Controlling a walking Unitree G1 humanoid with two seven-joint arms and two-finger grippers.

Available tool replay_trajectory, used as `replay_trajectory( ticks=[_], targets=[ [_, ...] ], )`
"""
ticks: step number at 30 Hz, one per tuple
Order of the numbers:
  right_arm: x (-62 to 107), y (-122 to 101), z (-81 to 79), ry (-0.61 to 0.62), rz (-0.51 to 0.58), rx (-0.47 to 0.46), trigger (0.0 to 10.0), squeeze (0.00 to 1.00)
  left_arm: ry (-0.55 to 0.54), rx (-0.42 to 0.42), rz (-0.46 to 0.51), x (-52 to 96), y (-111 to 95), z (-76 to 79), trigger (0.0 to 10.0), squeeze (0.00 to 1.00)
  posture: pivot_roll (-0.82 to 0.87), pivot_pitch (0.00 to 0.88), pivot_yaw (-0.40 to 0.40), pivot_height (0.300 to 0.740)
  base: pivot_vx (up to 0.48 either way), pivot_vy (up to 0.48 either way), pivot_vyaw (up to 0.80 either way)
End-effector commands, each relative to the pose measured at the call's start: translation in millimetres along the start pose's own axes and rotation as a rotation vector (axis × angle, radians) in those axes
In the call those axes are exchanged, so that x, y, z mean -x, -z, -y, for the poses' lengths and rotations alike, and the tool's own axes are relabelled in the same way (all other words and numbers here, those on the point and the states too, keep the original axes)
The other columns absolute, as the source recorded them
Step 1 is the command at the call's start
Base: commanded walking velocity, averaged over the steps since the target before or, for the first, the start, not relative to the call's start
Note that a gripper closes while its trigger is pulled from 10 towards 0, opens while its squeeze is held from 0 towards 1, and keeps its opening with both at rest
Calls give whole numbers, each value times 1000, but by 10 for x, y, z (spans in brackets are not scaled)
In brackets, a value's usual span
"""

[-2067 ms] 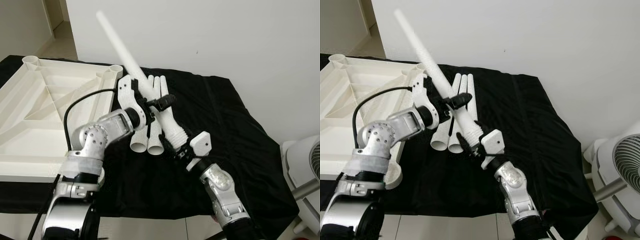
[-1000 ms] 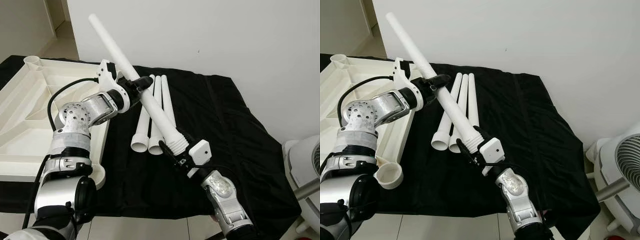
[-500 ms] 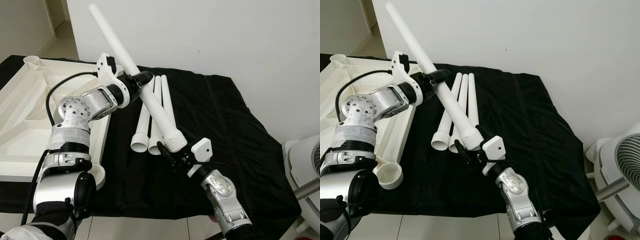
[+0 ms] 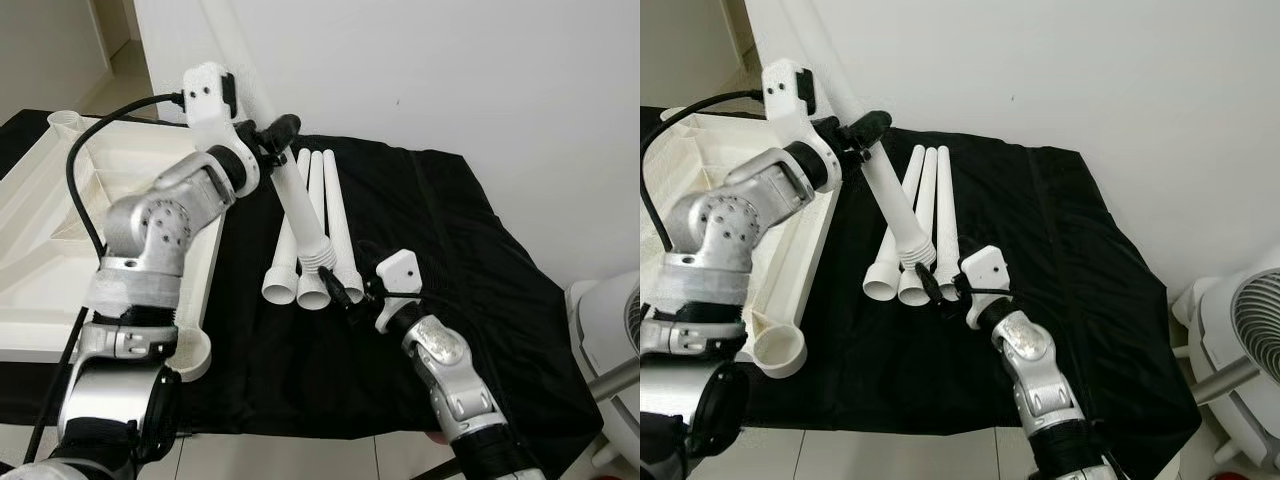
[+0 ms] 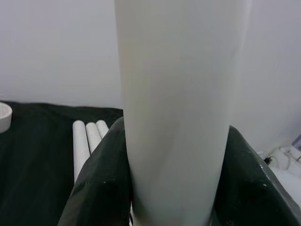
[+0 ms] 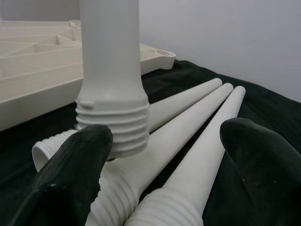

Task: Building children table

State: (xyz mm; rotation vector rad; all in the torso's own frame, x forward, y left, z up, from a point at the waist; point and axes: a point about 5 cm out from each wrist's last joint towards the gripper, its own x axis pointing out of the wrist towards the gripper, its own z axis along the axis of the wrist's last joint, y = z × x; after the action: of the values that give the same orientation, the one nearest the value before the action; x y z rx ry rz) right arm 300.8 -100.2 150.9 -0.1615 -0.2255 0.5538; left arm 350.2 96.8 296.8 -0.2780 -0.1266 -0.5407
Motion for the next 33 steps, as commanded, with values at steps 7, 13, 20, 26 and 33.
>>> replay_trajectory(
  ticks=[7, 13, 20, 26, 33],
  targets=[
    [-178, -187, 0, -28, -1, 41, 10000, 0, 43, -138, 61, -28, 10, 284, 10000, 0, 25, 0, -94, 740, 0, 0, 0],
    [-319, -305, -106, -76, 4, 33, 10000, 0, 36, -195, 90, -42, 57, 405, 10000, 0, 24, 0, -103, 740, 0, 0, 0],
    [-508, -338, -209, -66, -11, 55, 10000, 0, 76, -212, 81, 5, 127, 515, 10000, 0, 37, 0, -112, 740, 0, 0, 0],
    [-586, -337, -171, -23, -36, 76, 10000, 0, 81, -220, 88, 9, 137, 556, 10000, 0, 44, 0, -114, 740, 0, 0, 0],
    [-654, -281, -125, 13, -72, 84, 10000, 0, 77, -191, 96, 18, 101, 561, 10000, 0, 49, 0, -110, 740, 0, 0, 0]
  ],
)
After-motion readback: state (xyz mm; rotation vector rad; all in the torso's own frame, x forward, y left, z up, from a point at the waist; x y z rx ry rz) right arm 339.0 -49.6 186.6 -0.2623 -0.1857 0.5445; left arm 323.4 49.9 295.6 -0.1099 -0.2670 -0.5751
